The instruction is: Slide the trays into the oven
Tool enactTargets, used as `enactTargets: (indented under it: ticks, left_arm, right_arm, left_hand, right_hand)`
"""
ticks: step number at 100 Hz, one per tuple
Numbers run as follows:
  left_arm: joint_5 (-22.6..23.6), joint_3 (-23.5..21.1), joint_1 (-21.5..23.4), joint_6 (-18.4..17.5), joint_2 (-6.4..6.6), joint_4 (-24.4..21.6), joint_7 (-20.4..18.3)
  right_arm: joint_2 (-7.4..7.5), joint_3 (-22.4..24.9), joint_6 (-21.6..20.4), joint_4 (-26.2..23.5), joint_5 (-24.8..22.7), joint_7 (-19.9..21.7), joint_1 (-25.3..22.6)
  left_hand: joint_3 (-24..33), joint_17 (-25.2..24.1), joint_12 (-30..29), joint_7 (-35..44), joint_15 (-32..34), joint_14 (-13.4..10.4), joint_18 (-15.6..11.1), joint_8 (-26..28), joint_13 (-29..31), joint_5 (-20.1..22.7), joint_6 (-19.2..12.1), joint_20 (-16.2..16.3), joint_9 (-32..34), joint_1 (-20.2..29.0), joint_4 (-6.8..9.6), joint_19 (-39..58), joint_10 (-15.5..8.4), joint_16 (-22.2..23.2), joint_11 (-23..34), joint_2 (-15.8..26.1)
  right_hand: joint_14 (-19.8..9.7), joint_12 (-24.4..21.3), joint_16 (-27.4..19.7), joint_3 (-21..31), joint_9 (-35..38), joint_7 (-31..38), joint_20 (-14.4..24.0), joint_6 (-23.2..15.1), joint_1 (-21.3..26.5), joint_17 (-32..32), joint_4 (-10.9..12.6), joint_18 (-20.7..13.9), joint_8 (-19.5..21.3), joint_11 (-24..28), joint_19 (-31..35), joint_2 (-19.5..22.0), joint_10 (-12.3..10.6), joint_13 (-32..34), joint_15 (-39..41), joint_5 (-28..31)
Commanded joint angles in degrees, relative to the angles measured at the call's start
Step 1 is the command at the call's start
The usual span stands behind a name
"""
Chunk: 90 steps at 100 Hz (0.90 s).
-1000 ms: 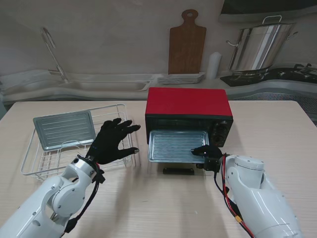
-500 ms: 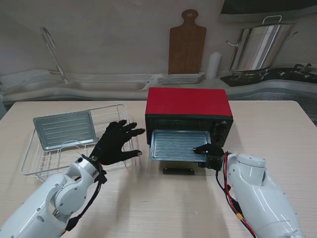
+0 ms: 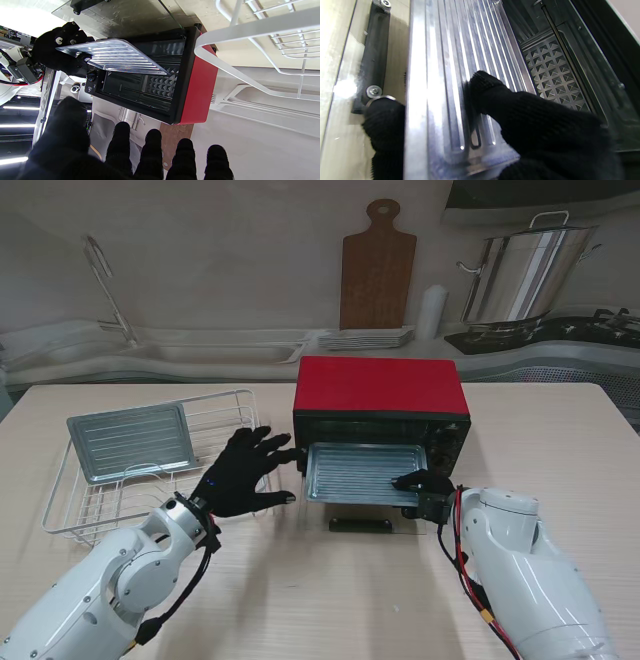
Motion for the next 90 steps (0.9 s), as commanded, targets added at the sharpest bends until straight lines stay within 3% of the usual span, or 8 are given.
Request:
enactTargets:
  ticks: [1, 90]
  left_arm:
    - [-0.1, 0.0, 0.2, -0.2, -0.2, -0.5, -1.0]
    - [0.1, -1.8, 0.5, 0.2, -0.46, -1.5, 0.3]
  right_arm:
    - [-0.52, -0.1, 0.0, -0.3, -0.2, 1.2, -0.2]
    - [-1.21, -0.8, 1.4, 2.4, 1.0, 0.8, 2.5]
  left_hand:
    - [-1.6, -1.0, -1.3, 0.0, -0.6, -1.5, -1.7, -1.0, -1.9, -2.5, -1.6, -0.9, -2.1, -0.5, 0.03, -2.8, -1.3, -0.8, -0.3, 2.5]
    - [-1.5, -1.1, -1.5, 0.2, -0.6, -1.6, -1.7, -1.3, -2.0, -2.3, -1.7, -1.6, -2.3, -0.5, -0.02, -2.6, -1.3, -1.0, -0.1, 2.3]
  right_hand:
    - [3.6, -0.1, 2.2, 5.2, -0.7, 9.6, 0.4, -6.4, 5.5, 2.8, 0.3, -6.4, 4.0, 1.9, 4.0, 4.4, 1.1, 4.6, 5.5, 3.5]
    - [3.6, 0.0, 2.4, 5.0, -1.0, 9.7, 0.6, -6.3, 5.5, 2.9, 0.4, -6.8, 4.3, 2.0, 4.3, 4.7, 1.2, 4.6, 5.9, 3.2]
